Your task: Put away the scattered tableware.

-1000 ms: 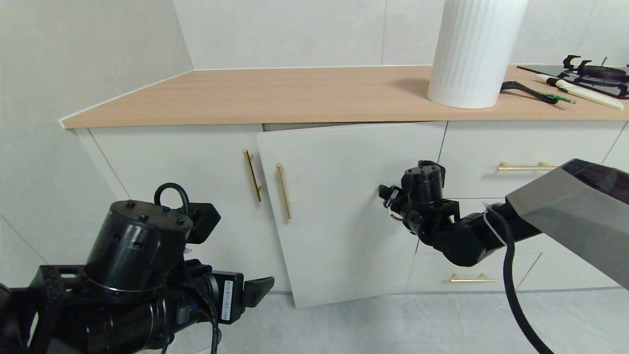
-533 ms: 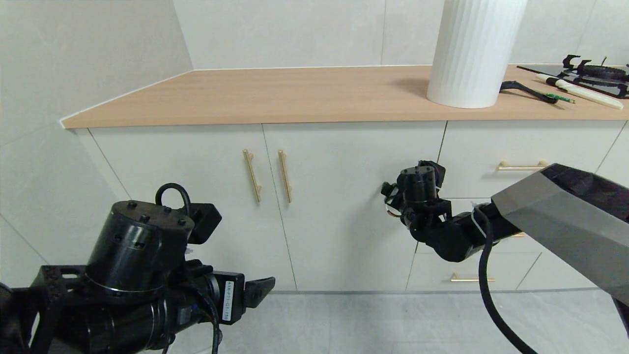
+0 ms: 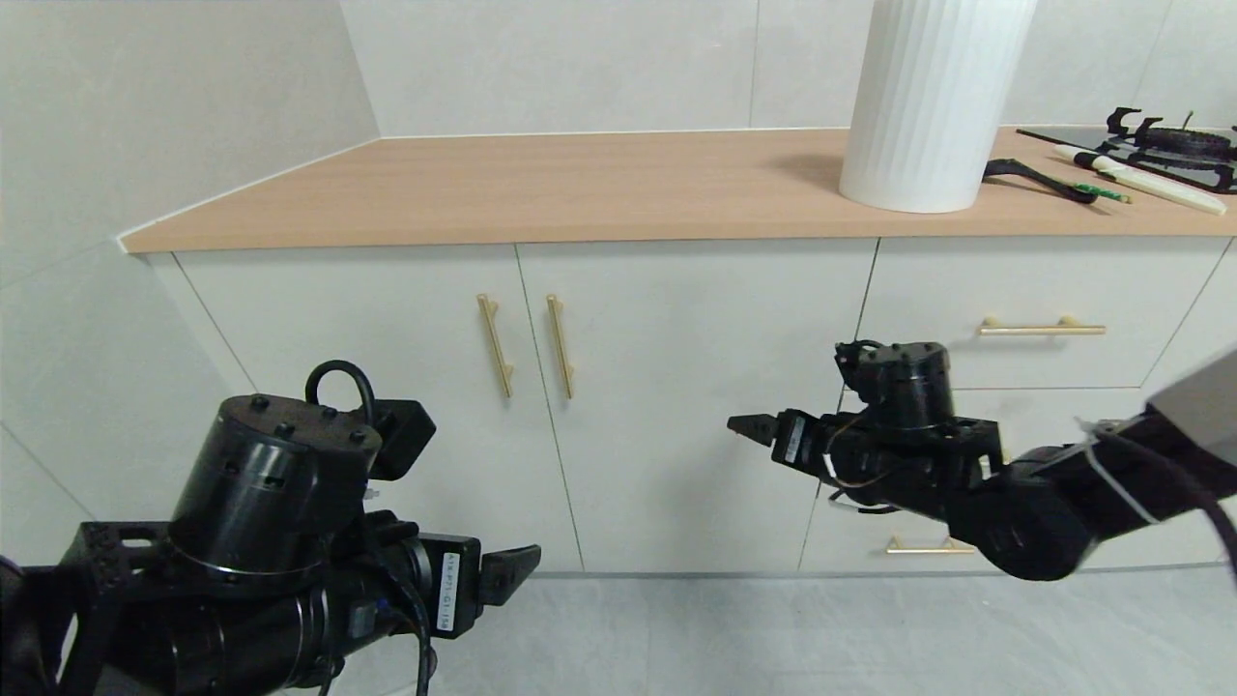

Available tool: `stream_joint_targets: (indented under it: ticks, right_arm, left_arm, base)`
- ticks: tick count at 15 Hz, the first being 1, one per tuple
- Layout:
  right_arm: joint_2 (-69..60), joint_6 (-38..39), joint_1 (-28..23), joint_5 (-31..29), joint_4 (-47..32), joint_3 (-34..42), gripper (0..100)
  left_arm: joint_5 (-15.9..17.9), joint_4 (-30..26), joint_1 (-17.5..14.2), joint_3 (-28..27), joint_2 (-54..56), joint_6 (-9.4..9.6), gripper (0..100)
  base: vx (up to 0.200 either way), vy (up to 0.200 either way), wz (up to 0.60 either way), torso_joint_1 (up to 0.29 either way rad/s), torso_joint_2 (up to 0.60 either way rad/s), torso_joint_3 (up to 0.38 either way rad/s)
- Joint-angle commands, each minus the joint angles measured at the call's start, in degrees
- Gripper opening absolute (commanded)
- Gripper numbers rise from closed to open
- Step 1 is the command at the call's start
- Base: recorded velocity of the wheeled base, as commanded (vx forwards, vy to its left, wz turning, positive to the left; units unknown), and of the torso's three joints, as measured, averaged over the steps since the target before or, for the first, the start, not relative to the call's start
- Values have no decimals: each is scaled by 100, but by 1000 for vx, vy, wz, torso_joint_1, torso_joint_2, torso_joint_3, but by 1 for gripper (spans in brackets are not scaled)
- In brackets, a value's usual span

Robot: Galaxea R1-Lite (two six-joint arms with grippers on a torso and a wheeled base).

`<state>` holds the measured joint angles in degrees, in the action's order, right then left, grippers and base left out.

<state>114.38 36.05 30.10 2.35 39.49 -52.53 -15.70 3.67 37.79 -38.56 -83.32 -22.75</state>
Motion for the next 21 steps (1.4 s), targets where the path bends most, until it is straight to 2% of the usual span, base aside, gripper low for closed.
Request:
stream_joint_targets:
  ticks: [1,4,6,8,10,11,12,13,14,15,16,17,18,20,21]
  right_arm:
    - [-900,-186,-57,81,-2,489,100]
    - [-1436,-722,-57,-754,-2,612,100]
    - [-2456,-1284,-127,-1501,-2,1157,100]
    - [-3572,-1557,-250,-1633,-2,1922,100]
    - [-4662,-1777,-373,-1642,-11,2687,100]
    - [-5409,-1996,-540,-1642,-55,3117,100]
    - [-6024,-2172,-795,-1633,-90,3407,100]
    - [-6288,-2260,-962,-1633,-143,3504,100]
    - [-6930,-2436,-1349,-1633,-415,3636,100]
    - [-7562,-2506,-1621,-1598,-890,3645,100]
    - [-7791,-2515,-1674,-1589,-1101,3636,100]
    - [-8529,-2673,-1691,-1589,-1786,3574,100]
    - [-9109,-2875,-1735,-1606,-2358,3539,100]
    - [-9865,-3157,-2061,-1615,-2991,3548,100]
    - [-10269,-3341,-2272,-1580,-3254,3539,100]
  left_arm:
    - [-3,2,0,-3,35,-2,100]
    - [-3,2,-26,-3,334,-2,100]
    - [6,2,-255,147,993,-2,100]
    - [6,2,-387,428,1767,16,100]
    - [6,-7,-773,753,2663,253,100]
    - [14,-7,-1142,964,3314,631,100]
    - [14,-15,-1380,1079,3885,851,100]
    - [23,-24,-1459,1114,4157,939,100]
    - [23,-77,-1643,1149,4764,1185,100]
    - [32,-261,-1898,1166,5265,1352,100]
    - [41,-341,-1995,1166,5449,1422,100]
    - [50,-604,-2109,1158,5994,1572,100]
    - [50,-877,-2144,1131,6443,1624,100]
    - [50,-1219,-2338,1114,7031,1677,100]
    - [50,-1343,-2461,1122,7348,1809,100]
  base:
    - [0,0,0,0,0,0]
    - [0,0,0,0,0,0]
    - [0,0,0,0,0,0]
    - [0,0,0,0,0,0]
    - [0,0,0,0,0,0]
    - [0,0,0,0,0,0]
    - [0,0,0,0,0,0]
    - [0,0,0,0,0,0]
    - [0,0,0,0,0,0]
    - [0,0,0,0,0,0]
    - [0,0,0,0,0,0]
    - [0,0,0,0,0,0]
    - [0,0,0,0,0,0]
    - [0,0,0,0,0,0]
    - [0,0,0,0,0,0]
